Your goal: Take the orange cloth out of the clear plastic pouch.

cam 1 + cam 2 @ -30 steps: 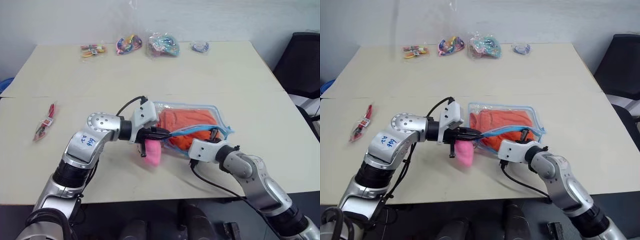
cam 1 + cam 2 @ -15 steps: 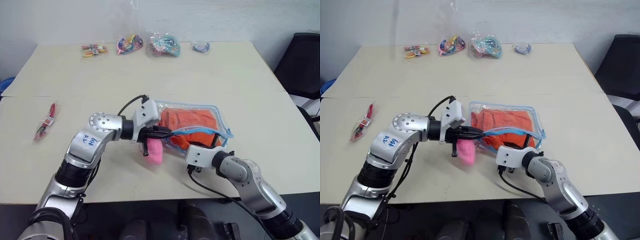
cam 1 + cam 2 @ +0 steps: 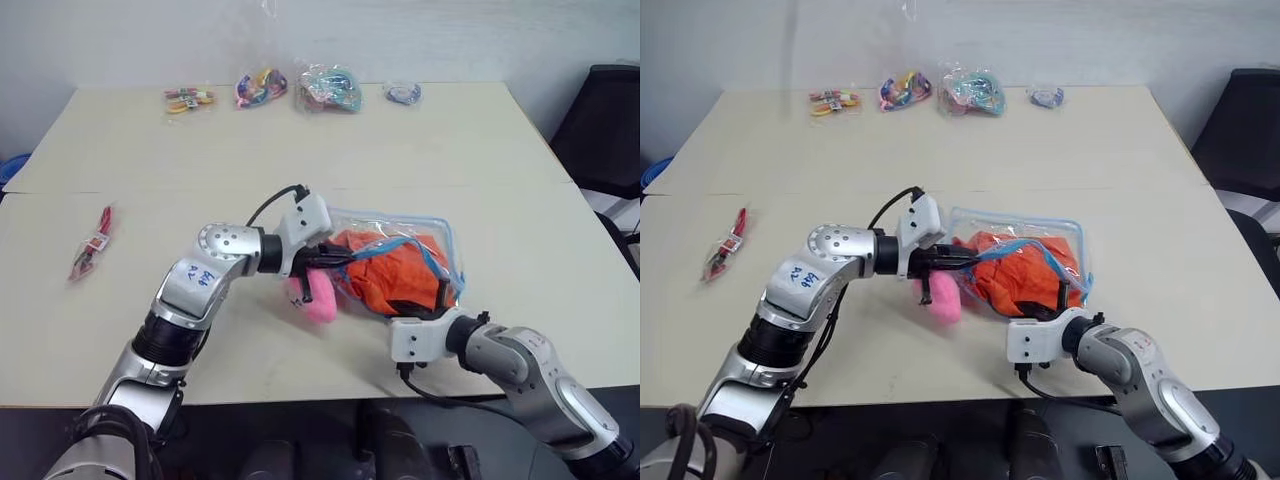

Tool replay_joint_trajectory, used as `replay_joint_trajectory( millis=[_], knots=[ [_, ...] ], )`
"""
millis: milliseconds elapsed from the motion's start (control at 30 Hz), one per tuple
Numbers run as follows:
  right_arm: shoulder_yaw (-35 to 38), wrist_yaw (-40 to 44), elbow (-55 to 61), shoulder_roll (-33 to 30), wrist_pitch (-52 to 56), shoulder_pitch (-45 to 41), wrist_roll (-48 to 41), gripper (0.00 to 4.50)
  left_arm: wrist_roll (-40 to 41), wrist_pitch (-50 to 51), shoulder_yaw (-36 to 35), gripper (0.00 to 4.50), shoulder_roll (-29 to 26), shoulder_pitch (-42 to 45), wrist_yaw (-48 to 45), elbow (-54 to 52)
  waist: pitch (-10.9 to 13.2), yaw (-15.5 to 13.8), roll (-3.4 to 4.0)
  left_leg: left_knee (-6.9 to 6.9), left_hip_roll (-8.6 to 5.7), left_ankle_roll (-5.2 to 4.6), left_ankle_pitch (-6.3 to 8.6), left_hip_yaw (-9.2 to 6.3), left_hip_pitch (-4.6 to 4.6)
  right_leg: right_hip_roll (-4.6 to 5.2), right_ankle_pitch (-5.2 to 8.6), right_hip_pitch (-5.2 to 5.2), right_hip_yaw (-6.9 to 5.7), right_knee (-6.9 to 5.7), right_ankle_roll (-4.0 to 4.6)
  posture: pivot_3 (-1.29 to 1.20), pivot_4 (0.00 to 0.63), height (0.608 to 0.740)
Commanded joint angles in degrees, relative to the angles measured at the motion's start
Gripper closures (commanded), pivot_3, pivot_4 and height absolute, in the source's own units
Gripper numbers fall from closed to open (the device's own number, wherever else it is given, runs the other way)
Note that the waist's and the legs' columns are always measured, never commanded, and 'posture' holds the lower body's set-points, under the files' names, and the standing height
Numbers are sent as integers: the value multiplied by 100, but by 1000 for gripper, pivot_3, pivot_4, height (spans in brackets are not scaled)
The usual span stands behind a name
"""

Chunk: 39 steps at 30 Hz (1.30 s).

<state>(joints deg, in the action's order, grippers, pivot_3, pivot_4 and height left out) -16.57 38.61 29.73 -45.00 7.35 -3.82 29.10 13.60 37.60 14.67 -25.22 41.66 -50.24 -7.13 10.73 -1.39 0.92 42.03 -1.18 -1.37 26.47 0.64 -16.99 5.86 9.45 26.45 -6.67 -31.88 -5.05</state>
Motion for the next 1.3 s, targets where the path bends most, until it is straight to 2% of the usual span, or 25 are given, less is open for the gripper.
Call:
replay_joint_trajectory(
  millis=[33,233,467,600,700,800,900,1000,1100,1167,1300],
  knots=[
    [440,255,632,-57,-100,174,-476,4443,-194,-324,101,4500,-36,120,1,61,0,1,0,0,0,0,0,0,0,0,0,0,0,0,0,0,150,740],
    [1417,900,1617,-76,548,325,-1609,4443,-831,-1318,488,4500,-348,-97,-95,307,1,3,3,-1,2,0,0,0,1,-1,0,1,0,0,0,0,150,740],
    [2997,1999,2522,-486,1928,188,-3955,4443,-1435,-2206,702,4500,-432,-161,-66,703,1,-8,3,1,1,-1,0,-1,0,-1,0,-2,0,0,0,0,150,740],
    [4215,2377,2328,-1016,2913,-354,-5336,4443,-1610,-2701,741,4500,-521,-230,-171,887,1,-8,3,2,2,-2,1,-1,1,-1,-1,-1,3,-2,1,0,150,740],
    [4994,2582,1647,-1541,3390,-855,-5981,4443,-1658,-2938,716,4500,-639,-340,-319,955,1,-16,3,1,3,-5,2,-4,2,1,-2,1,5,-2,2,0,150,740],
    [5324,2788,635,-2074,3322,-1146,-5974,4500,-1578,-2976,628,3819,-748,-446,-502,951,1,-17,3,1,2,-9,4,-2,1,3,-2,0,6,-2,2,0,150,740],
    [5222,2832,-629,-2497,2603,-1324,-5461,4500,-1283,-2730,505,2981,-851,-585,-816,683,1,-17,3,1,1,-12,5,7,2,4,-2,0,8,-2,2,0,150,740],
    [4734,2538,-1687,-2704,1718,-1678,-4895,4500,-1068,-2450,401,2093,-905,-694,-1011,356,0,-3,5,-1,-1,-15,4,13,1,6,-3,1,10,-2,1,0,150,740],
    [3897,1680,-3080,-2641,863,-2686,-4094,4500,-394,-1782,131,1183,-986,-777,-1356,-197,3,35,9,-2,1,-14,4,17,2,6,-4,6,17,-3,-1,0,150,740],
    [3647,1320,-3723,-2618,252,-2839,-3635,4500,89,-1373,-143,585,-1084,-729,-1588,-432,4,31,12,-5,0,-14,3,26,1,7,-5,12,23,-2,-3,0,150,740],
    [3820,1256,-3806,-2265,-817,-1367,-3260,4500,1319,-324,-922,585,-1396,-382,-2030,-622,5,-11,9,-5,11,-9,1,-2,-4,4,0,19,-15,0,6,0,150,740]
  ],
)
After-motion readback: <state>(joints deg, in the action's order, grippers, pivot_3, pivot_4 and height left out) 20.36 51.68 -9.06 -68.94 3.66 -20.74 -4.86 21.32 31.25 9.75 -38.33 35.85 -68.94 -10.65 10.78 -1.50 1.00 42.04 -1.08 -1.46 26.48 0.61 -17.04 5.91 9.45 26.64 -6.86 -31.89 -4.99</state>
